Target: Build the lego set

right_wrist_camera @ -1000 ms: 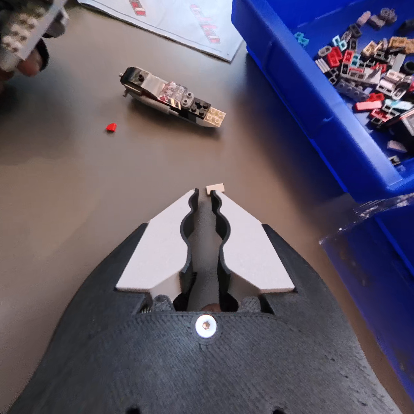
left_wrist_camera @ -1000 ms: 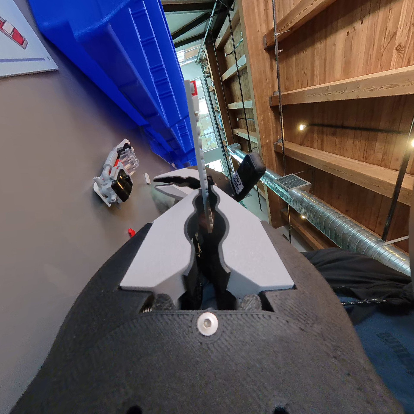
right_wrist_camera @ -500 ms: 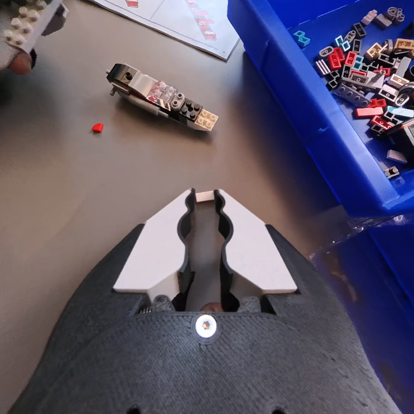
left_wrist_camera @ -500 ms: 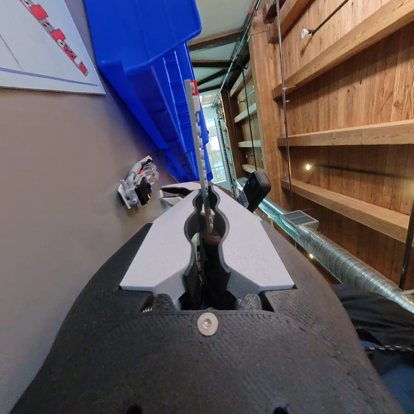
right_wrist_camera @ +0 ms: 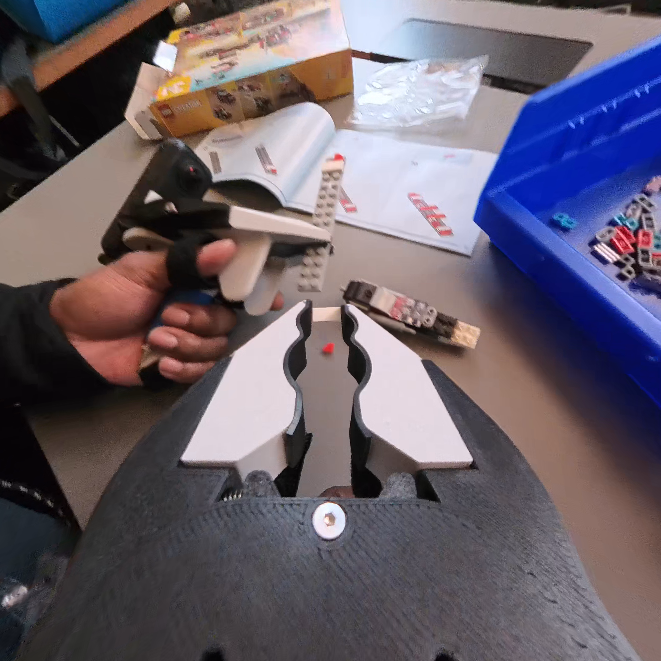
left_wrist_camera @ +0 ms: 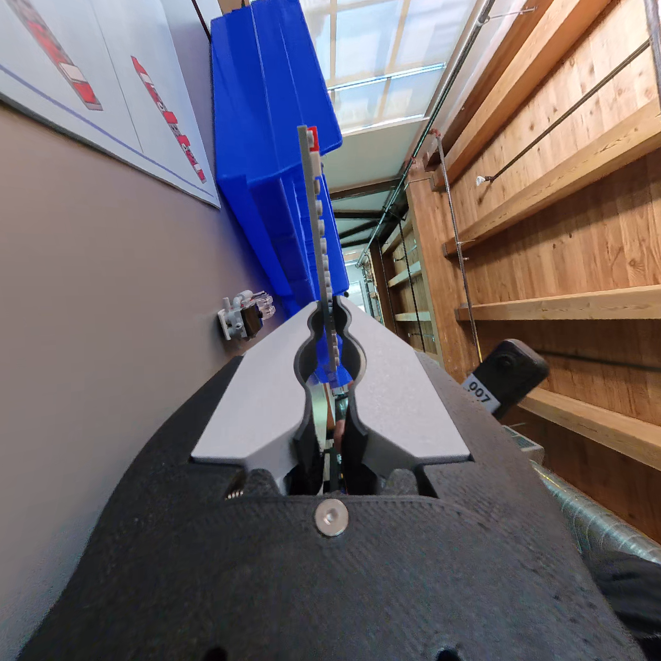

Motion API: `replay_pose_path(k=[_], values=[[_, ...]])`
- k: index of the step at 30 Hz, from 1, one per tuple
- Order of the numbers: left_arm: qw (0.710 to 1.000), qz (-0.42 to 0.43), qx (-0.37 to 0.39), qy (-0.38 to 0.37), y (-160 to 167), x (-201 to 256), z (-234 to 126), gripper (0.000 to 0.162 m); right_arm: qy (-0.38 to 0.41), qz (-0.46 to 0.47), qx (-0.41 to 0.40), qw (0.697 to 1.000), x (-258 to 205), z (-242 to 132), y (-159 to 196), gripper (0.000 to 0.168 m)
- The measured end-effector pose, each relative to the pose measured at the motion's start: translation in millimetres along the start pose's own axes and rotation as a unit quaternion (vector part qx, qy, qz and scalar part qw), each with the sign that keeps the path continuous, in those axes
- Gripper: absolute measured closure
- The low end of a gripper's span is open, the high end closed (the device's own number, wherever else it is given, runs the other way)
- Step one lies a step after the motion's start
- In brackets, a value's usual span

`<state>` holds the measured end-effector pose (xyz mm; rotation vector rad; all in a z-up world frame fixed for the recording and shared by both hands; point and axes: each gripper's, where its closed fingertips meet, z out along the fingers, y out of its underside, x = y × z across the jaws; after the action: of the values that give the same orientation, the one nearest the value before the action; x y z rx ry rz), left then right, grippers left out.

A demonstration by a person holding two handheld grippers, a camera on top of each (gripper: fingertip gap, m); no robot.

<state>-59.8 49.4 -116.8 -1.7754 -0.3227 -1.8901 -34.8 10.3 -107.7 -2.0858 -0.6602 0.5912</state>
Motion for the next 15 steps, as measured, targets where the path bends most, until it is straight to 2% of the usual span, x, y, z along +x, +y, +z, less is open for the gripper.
replay_pose_path(k=[7,15], values=[[1.000,0.004,0.000,-0.005,1,-1,-1,0.157,-0.006,0.011,-0.001,1.000,-14,28,-11,0.153],[1.000,0.003,-0.001,-0.007,1,-2,-1,0.157,0.018,0.002,-0.004,1.000,-12,35,-10,0.153]])
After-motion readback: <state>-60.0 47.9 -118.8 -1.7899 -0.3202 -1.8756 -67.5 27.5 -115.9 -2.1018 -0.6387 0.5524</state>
